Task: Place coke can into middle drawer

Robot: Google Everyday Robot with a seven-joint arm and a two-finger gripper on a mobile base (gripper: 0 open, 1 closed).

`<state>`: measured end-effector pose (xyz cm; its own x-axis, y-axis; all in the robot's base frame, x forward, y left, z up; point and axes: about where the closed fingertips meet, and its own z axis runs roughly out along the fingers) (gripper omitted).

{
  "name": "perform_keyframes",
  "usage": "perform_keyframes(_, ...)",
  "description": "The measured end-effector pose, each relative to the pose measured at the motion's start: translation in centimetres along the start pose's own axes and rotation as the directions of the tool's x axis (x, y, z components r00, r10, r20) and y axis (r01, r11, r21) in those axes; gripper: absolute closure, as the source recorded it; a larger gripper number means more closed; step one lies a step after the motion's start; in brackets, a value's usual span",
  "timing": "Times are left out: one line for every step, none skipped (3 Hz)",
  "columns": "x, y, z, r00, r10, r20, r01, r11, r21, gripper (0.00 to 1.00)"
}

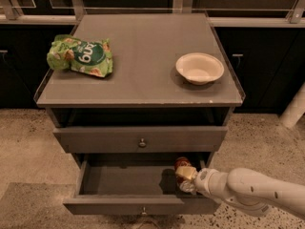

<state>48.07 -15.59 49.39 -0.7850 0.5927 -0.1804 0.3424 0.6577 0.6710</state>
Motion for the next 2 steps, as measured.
perform_keyframes(0.2,-0.5,2.9,0.999,0.029,-0.02,-0.029,0.9996,0.0,1.0)
perform_keyframes(-0.1,-0.1,5.1,0.999,0.032,-0.009,-0.032,0.9993,-0.017,1.0)
